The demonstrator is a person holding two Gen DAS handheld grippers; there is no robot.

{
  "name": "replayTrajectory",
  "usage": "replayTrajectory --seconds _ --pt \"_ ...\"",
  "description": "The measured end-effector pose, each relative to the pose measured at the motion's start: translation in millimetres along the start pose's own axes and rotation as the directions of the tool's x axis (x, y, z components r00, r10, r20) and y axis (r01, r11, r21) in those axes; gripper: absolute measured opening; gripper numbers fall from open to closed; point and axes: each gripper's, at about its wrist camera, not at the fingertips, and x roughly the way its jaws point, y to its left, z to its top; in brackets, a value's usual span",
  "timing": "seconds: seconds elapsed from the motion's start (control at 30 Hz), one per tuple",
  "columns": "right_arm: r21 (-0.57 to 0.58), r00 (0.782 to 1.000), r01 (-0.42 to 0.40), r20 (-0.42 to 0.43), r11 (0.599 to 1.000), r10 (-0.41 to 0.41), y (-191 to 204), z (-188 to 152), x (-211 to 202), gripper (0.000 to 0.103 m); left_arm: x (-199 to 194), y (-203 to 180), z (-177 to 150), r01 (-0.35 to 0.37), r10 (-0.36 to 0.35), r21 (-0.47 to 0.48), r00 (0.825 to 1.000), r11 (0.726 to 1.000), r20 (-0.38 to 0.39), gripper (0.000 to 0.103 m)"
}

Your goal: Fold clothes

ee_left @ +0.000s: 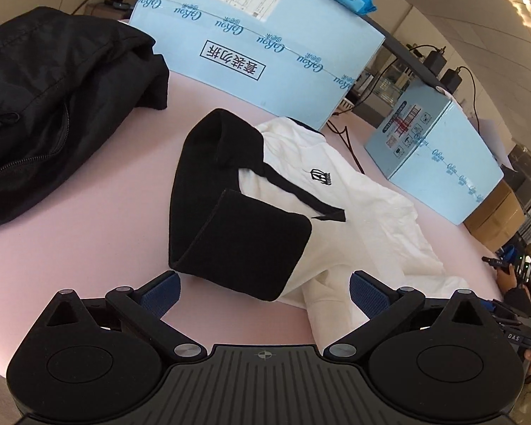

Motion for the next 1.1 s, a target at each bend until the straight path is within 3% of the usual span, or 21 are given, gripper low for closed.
replayTrajectory --seconds 0.07,0.13,0.17,0.2,0.27,0.43,0.53,0.57,0.63,0.67,0.7,0.77,0.87,0.9,0.93,1.0,1.1 --pt "0.004 1.0 0.003 -0.012 1.0 -0.003 -1 -1 11 0.055 8 4 2 -0.011 0.01 -0.018 1.0 1.0 -0.004 0.103" --pt "0.015 1.0 0.002 -0.015 1.0 -0.002 -3 -1 18 0.033 10 4 3 -0.01 0.01 -0.029 1.0 1.0 0.007 0.102" --pt "0.025 1.0 -0.005 -0.002 1.0 0.005 -4 -8 9 0.014 11 4 4 -0.011 0.011 -0.037 1.0 0.999 0.012 0.101" --pt "0.028 1.0 -0.017 0.018 0.999 0.016 -4 -11 4 0.01 12 4 5 -0.013 0.014 -0.047 1.0 0.999 0.017 0.101" --pt "0.021 0.998 -0.042 0.046 0.999 0.041 -3 -16 -5 0.008 12 3 5 -0.025 0.027 -0.061 0.999 0.998 0.023 0.095" --pt "-0.027 0.997 -0.067 0.024 0.997 0.068 2 -40 -27 0.007 3 4 9 -0.01 0.013 -0.068 0.999 0.998 0.043 0.094" --pt "0.016 0.997 -0.075 0.038 0.997 0.075 -4 -48 -30 0.009 -11 -3 15 0.009 -0.004 -0.048 0.994 0.999 0.11 0.094" --pt "0.042 0.995 -0.094 0.04 0.995 0.092 -6 -47 -31 0.011 -17 -6 18 0.014 -0.009 -0.036 0.99 0.999 0.143 0.094" --pt "0.094 0.991 -0.133 0.044 0.987 0.129 -11 -45 -33 0.031 -25 -15 22 0.037 -0.037 0.0 0.981 0.999 0.189 0.095" --pt "0.121 0.987 -0.157 0.059 0.98 0.151 -13 -42 -36 0.057 -28 -22 24 0.063 -0.069 0.033 0.976 0.997 0.207 0.095" --pt "0.138 0.984 -0.169 0.078 0.976 0.159 -14 -40 -39 0.075 -31 -30 27 0.103 -0.117 0.077 0.969 0.992 0.217 0.096" --pt "0.15 0.966 -0.209 0.185 0.966 0.18 -20 -27 -55 0.079 -28 -44 29 0.175 -0.201 0.137 0.957 0.975 0.211 0.099" --pt "0.188 0.905 -0.363 0.306 0.913 0.297 -32 4 -73 0.091 -11 -60 33 0.241 -0.273 0.19 0.948 0.952 0.167 0.099" --pt "0.206 0.882 -0.417 0.327 0.885 0.34 -36 14 -74 0.097 -1 -65 33 0.25 -0.283 0.206 0.947 0.946 0.149 0.099" --pt "0.232 0.844 -0.499 0.348 0.835 0.407 -43 35 -70 0.098 13 -69 33 0.245 -0.277 0.219 0.952 0.944 0.13 0.099" --pt "0.259 0.819 -0.546 0.364 0.797 0.443 -46 66 -59 0.098 33 -69 30 0.222 -0.249 0.226 0.963 0.949 0.102 0.099" --pt "0.259 0.861 -0.49 0.291 0.832 0.417 -36 123 -19 0.098 57 -56 22 0.221 -0.232 0.181 0.972 0.958 0.041 0.099"
